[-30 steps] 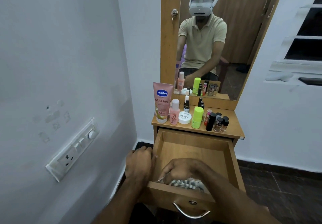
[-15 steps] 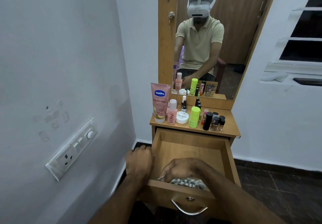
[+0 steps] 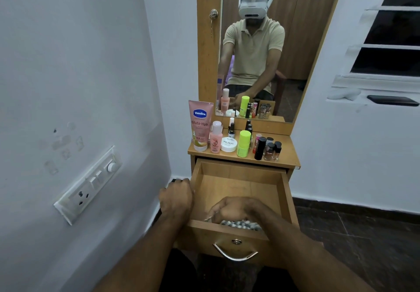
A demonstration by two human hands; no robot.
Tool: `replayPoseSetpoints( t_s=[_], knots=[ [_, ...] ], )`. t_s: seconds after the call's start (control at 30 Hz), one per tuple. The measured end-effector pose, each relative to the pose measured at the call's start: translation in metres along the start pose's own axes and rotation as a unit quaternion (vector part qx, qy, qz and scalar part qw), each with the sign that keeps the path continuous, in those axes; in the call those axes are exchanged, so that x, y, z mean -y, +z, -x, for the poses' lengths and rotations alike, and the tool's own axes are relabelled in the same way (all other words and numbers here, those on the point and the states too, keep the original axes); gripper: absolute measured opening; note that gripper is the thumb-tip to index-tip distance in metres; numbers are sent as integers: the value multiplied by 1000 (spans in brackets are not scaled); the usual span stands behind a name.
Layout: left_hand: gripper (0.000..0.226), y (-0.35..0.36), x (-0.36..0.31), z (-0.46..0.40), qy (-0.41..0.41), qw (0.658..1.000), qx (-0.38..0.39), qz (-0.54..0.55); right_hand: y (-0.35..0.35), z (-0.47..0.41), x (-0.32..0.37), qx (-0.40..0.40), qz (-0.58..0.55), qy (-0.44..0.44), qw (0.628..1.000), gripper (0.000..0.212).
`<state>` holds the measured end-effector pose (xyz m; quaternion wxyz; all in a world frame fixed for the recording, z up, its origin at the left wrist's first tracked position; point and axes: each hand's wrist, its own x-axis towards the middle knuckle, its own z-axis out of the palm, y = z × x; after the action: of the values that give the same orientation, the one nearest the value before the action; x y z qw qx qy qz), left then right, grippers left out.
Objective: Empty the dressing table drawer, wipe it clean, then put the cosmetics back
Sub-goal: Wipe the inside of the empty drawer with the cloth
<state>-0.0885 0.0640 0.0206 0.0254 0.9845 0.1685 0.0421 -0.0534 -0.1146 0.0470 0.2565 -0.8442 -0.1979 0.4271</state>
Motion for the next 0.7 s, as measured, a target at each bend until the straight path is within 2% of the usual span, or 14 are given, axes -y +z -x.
replayPoseSetpoints(
  t_s=[0.07, 0.17, 0.47, 0.57, 0.7],
  knots=[
    [35, -8, -9, -5, -2, 998, 28, -47, 7, 1, -3, -28, -25, -16, 999, 24],
    [37, -14, -14, -8, -11, 996, 48, -71, -1, 11, -9, -16, -17, -3, 1000, 23],
    [44, -11, -20, 5, -18, 998, 49, -24, -35, 38, -41, 42, 70, 56, 995, 25],
    [54, -8, -28, 4, 14, 999, 26, -28, -44, 47, -57, 57, 74, 64, 994, 20],
    [52, -2, -49, -3, 120, 993, 12, 6, -45, 42, -61, 62, 78, 44, 994, 13]
  ],
)
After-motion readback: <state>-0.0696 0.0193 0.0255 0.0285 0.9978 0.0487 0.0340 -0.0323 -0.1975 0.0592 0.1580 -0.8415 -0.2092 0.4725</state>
